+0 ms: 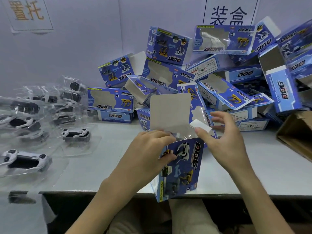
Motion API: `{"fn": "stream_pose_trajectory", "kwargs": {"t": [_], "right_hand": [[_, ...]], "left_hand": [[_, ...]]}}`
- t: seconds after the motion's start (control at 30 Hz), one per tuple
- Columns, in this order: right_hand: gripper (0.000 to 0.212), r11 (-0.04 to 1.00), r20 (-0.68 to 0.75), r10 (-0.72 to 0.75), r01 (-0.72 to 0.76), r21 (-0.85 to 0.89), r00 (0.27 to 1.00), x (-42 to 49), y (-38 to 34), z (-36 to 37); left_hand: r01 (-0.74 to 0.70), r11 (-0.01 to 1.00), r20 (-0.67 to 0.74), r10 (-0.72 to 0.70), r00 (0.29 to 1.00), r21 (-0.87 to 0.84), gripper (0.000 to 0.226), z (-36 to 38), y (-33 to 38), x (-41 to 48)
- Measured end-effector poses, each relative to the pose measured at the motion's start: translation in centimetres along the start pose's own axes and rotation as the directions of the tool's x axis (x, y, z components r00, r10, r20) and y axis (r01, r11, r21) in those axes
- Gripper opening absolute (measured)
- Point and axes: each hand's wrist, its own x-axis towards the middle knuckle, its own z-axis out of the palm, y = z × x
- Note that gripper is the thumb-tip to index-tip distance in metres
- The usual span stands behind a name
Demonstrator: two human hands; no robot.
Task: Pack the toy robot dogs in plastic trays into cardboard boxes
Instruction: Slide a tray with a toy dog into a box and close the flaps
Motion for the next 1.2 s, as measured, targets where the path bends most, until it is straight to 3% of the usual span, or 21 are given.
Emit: {"fn": "stream_pose_trajectory", "kwargs": {"t": [0.07, 0.13, 0.2, 0.37, 0.5, 0.67, 0.73, 0.8, 0.87, 0.97, 1.03, 1.1, 1.13, 1.2], "right_hand": [[0.039, 0.94, 0.113, 0.223, -0.244, 0.237, 0.968, 0.1, 0.5, 0.6], [0.025, 0.811, 0.215, 0.34, -0.401, 0.425, 0.915, 0.2, 0.5, 1.2], [0.022, 0.75, 0.228, 0.367, -0.432, 0.5, 0.902, 0.3, 0.4, 1.8], [0.019, 0.727, 0.07, 0.391, -0.355, 0.588, 0.918, 0.1, 0.2, 3.6], [0.025, 0.849, -0.057, 0.296, -0.235, 0.473, 0.954, -0.4, 0.3, 4.8], [0.024, 0.924, -0.113, 0.196, -0.144, 0.354, 0.974, -0.1, 0.6, 4.6], [0.022, 0.977, -0.134, 0.11, -0.082, 0.199, 0.985, 0.1, 0.8, 4.6], [0.015, 0.999, -0.111, -0.025, 0.027, 0.018, 0.994, 0.0, 0.9, 4.5], [0.009, 0.994, -0.036, -0.101, 0.099, -0.047, 0.994, -0.4, 0.7, 4.2], [0.031, 0.992, 0.058, -0.112, 0.115, -0.052, 0.992, -0.6, 0.9, 3.4], [0.037, 0.998, 0.092, -0.059, 0.058, 0.012, 0.994, 0.2, 0.9, 2.6], [0.015, 0.981, 0.172, 0.074, -0.103, 0.167, 0.982, 1.4, 1.2, 2.0], [0.005, 0.939, 0.26, 0.158, -0.226, 0.259, 0.953, 1.8, 1.2, 1.8], [0.02, 0.776, 0.471, 0.259, -0.472, 0.419, 0.843, 2.4, 1.6, 1.7]], "left_hand": [[0.0, 1.0, 0.016, 0.0, 1.0, 0.015, 0.046, 0.2, 0.2, 0.1], [-0.01, 1.0, 0.035, 0.009, 0.999, 0.02, 0.048, 0.4, 0.2, 0.4], [-0.016, 1.0, 0.065, 0.015, 0.998, 0.021, 0.048, 0.5, -0.1, 0.8], [-0.017, 0.999, 0.13, 0.01, 0.991, 0.051, 0.039, 0.3, -0.7, 1.7], [-0.033, 0.994, 0.209, 0.011, 0.978, 0.1, 0.043, 0.1, -0.3, 2.6], [-0.052, 0.992, 0.242, 0.022, 0.97, 0.119, 0.04, 0.0, -0.2, 3.1], [-0.053, 0.993, 0.251, 0.026, 0.968, 0.102, 0.04, 0.2, -0.4, 2.8], [-0.051, 0.995, 0.247, 0.029, 0.969, 0.085, 0.041, 0.3, -0.6, 2.6], [-0.041, 0.996, 0.248, 0.021, 0.968, 0.075, 0.04, 0.3, -0.7, 2.6], [-0.027, 0.998, 0.241, 0.011, 0.97, 0.063, 0.036, 0.0, -0.6, 2.8], [-0.034, 0.998, 0.213, 0.022, 0.977, 0.053, 0.039, 0.0, -0.3, 2.7], [-0.044, 0.997, 0.182, 0.033, 0.983, 0.056, 0.048, 0.1, 0.0, 2.7], [-0.044, 0.998, 0.166, 0.035, 0.986, 0.054, 0.05, 0.1, 0.2, 2.8], [-0.046, 0.996, 0.138, 0.036, 0.99, 0.073, 0.05, 0.2, 0.5, 3.0]]}}
